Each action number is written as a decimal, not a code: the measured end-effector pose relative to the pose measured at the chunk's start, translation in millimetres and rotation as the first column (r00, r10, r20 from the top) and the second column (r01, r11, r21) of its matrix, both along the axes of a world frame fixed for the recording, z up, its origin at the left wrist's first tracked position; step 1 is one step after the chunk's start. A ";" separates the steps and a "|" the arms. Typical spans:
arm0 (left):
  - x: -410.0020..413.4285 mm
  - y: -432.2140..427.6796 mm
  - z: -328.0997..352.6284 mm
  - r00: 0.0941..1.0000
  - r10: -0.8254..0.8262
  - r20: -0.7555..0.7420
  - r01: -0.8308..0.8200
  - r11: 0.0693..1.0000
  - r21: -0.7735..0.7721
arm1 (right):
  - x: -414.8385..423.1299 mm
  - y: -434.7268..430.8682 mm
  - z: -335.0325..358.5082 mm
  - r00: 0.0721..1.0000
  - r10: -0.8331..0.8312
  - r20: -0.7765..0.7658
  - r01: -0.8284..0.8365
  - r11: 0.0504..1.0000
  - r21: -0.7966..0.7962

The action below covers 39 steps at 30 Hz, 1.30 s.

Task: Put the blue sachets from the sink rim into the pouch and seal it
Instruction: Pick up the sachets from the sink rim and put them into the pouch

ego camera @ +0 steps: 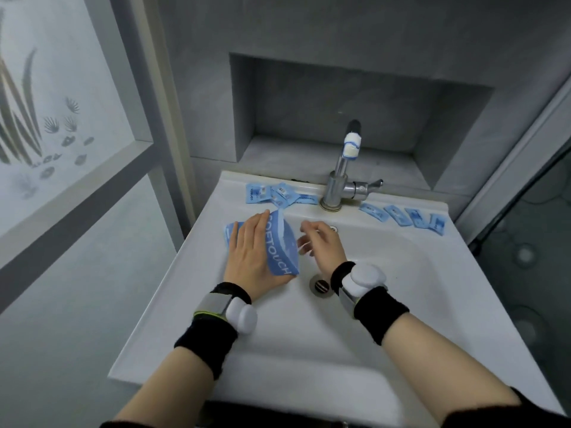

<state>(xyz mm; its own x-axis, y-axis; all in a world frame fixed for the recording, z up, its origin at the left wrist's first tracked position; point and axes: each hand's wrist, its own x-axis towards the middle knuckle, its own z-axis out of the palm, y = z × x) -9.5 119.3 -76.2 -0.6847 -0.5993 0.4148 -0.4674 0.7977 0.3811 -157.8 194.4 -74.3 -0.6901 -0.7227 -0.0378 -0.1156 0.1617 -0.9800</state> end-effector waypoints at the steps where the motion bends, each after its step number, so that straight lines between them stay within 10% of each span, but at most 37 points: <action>1: -0.1 0.3 -1.4 1.000 -0.001 -0.028 0.001 1.000 0.004 | -3.5 -5.2 0.6 1.000 -0.011 -0.018 0.011 1.000 -0.002; 5: -1.0 0.3 -3.3 0.991 0.007 -0.135 0.001 0.998 0.056 | -21.6 -29.9 1.1 0.944 -0.059 -0.326 0.093 0.991 0.091; 10: -1.5 -2.6 -7.0 0.986 0.004 -0.166 0.010 0.997 0.081 | -46.6 -62.7 7.5 0.646 0.178 -0.743 0.104 0.943 0.317; 15: -4.4 -1.6 -10.3 0.985 -0.011 -0.175 0.027 0.995 0.092 | -63.5 -89.7 8.3 0.433 0.329 -0.839 0.140 0.895 0.423; 26: -7.0 -7.0 -17.5 0.978 0.042 -0.202 -0.021 0.994 0.105 | -78.9 -119.7 -3.8 0.389 0.502 -0.772 0.123 0.803 0.583; 39: -3.6 -7.8 -13.9 0.984 0.059 -0.169 -0.034 0.989 0.145 | -78.3 -111.4 -2.5 0.548 0.221 -0.807 0.103 0.939 0.327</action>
<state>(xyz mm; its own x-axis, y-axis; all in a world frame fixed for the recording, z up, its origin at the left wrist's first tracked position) -13.1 111.5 -90.1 -0.5806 -0.6894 0.4332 -0.4204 0.7094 0.5657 -236.0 83.0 -76.8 -0.4842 -0.8212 0.3018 -0.8602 0.3838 -0.3358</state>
